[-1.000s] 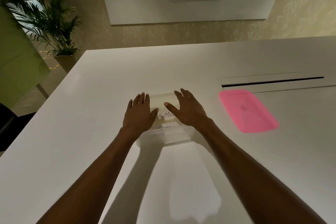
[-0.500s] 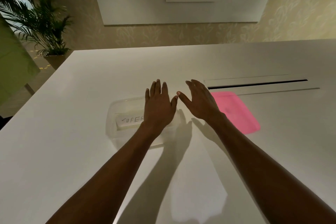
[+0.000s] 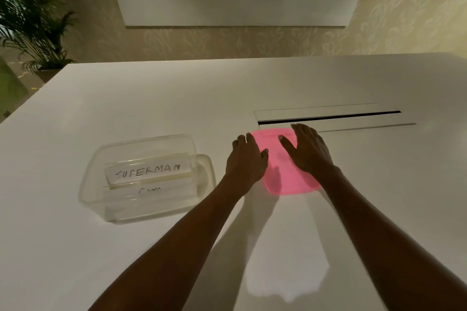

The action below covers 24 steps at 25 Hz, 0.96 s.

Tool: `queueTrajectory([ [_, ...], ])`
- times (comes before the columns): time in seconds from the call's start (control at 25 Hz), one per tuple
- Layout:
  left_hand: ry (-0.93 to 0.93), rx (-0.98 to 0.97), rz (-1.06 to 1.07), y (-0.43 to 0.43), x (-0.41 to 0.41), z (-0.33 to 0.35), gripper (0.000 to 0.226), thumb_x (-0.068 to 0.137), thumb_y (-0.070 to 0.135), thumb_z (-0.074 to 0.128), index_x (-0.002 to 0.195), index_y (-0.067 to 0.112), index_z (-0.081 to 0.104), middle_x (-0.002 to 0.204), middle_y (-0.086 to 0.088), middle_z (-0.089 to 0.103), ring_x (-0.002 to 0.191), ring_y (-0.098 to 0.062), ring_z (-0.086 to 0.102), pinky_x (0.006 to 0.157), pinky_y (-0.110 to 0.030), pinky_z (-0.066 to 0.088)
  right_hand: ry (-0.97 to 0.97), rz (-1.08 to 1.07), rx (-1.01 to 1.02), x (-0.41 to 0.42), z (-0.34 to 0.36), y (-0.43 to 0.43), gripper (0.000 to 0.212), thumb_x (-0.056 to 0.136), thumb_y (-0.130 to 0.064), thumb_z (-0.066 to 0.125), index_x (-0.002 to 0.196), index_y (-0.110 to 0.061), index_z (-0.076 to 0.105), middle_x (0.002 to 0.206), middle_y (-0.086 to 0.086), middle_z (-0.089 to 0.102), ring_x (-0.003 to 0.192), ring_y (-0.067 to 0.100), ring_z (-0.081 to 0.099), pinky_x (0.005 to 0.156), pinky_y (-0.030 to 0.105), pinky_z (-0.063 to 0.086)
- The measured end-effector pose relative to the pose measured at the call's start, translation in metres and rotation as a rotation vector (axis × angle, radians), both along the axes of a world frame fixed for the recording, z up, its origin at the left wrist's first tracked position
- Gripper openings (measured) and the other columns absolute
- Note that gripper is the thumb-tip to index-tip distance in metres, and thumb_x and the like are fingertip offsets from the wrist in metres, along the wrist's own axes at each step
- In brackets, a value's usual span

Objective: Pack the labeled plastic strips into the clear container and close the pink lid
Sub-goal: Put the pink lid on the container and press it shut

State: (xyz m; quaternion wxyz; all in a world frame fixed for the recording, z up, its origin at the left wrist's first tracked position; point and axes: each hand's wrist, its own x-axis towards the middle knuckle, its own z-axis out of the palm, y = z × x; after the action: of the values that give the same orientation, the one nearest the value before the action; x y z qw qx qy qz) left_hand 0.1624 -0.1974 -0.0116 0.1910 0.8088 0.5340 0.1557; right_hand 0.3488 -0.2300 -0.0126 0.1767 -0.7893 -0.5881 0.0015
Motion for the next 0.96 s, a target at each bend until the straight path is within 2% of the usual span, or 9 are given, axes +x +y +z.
queueTrajectory([
  [0.08, 0.036, -0.037, 0.030, 0.000, 0.014, -0.012, 0.064, 0.103, 0.043, 0.048, 0.145, -0.003, 0.038, 0.140, -0.021, 0.047, 0.131, -0.035, 0.045, 0.102, -0.043, 0.046, 0.001, -0.024, -0.033, 0.017, -0.010, 0.000, 0.068, 0.103, -0.060, 0.044, 0.146, -0.008, 0.047, 0.150, 0.014, 0.053, 0.136, 0.035, 0.050, 0.112, 0.049, 0.042],
  [0.2, 0.031, -0.131, 0.106, 0.003, 0.025, -0.024, 0.061, 0.101, 0.045, 0.050, 0.139, -0.003, 0.044, 0.134, -0.018, 0.048, 0.127, -0.034, 0.049, 0.097, -0.044, 0.049, 0.012, -0.089, -0.115, 0.033, -0.023, -0.001, 0.071, 0.102, -0.062, 0.044, 0.145, -0.006, 0.049, 0.146, 0.017, 0.053, 0.133, 0.037, 0.051, 0.108, 0.051, 0.045],
  [0.36, 0.037, -0.187, 0.141, 0.007, 0.032, -0.024, 0.052, 0.102, 0.040, 0.050, 0.131, -0.003, 0.052, 0.129, -0.019, 0.051, 0.114, -0.038, 0.062, 0.090, -0.044, 0.051, 0.006, -0.160, -0.158, 0.038, -0.032, -0.002, 0.063, 0.102, -0.058, 0.045, 0.123, -0.001, 0.063, 0.127, 0.021, 0.058, 0.121, 0.038, 0.054, 0.100, 0.052, 0.049],
  [0.56, 0.004, -0.218, 0.143, 0.002, 0.033, -0.017, 0.044, 0.101, 0.033, 0.050, 0.127, -0.002, 0.055, 0.126, -0.020, 0.054, 0.110, -0.038, 0.063, 0.086, -0.041, 0.050, 0.080, -0.181, -0.151, 0.024, -0.032, -0.006, 0.057, 0.102, -0.049, 0.054, 0.124, 0.002, 0.062, 0.128, 0.022, 0.057, 0.121, 0.038, 0.054, 0.100, 0.054, 0.050],
  [0.72, -0.063, -0.165, 0.172, -0.005, 0.023, -0.008, 0.044, 0.101, 0.033, 0.051, 0.126, -0.004, 0.052, 0.125, -0.020, 0.055, 0.113, -0.036, 0.060, 0.080, -0.035, 0.042, 0.146, -0.197, -0.067, 0.009, -0.021, -0.011, 0.057, 0.100, -0.047, 0.060, 0.131, 0.001, 0.057, 0.131, 0.020, 0.054, 0.124, 0.037, 0.053, 0.097, 0.051, 0.052],
  [0.84, -0.132, -0.089, 0.201, -0.008, 0.009, 0.013, 0.053, 0.100, 0.040, 0.053, 0.128, -0.004, 0.048, 0.126, -0.022, 0.057, 0.115, -0.037, 0.061, 0.088, -0.039, 0.047, 0.240, -0.183, 0.056, -0.005, 0.000, -0.013, 0.055, 0.099, -0.040, 0.063, 0.137, -0.002, 0.054, 0.132, 0.020, 0.055, 0.125, 0.037, 0.053, 0.099, 0.051, 0.052],
  [0.96, -0.252, -0.086, 0.231, -0.009, -0.014, 0.040, 0.056, 0.098, 0.048, 0.054, 0.124, 0.000, 0.045, 0.118, -0.022, 0.066, 0.105, -0.042, 0.069, 0.084, -0.040, 0.055, 0.341, -0.135, 0.241, -0.027, 0.028, -0.015, 0.048, 0.098, -0.031, 0.064, 0.138, -0.009, 0.053, 0.130, 0.016, 0.059, 0.121, 0.035, 0.058, 0.098, 0.050, 0.053],
])
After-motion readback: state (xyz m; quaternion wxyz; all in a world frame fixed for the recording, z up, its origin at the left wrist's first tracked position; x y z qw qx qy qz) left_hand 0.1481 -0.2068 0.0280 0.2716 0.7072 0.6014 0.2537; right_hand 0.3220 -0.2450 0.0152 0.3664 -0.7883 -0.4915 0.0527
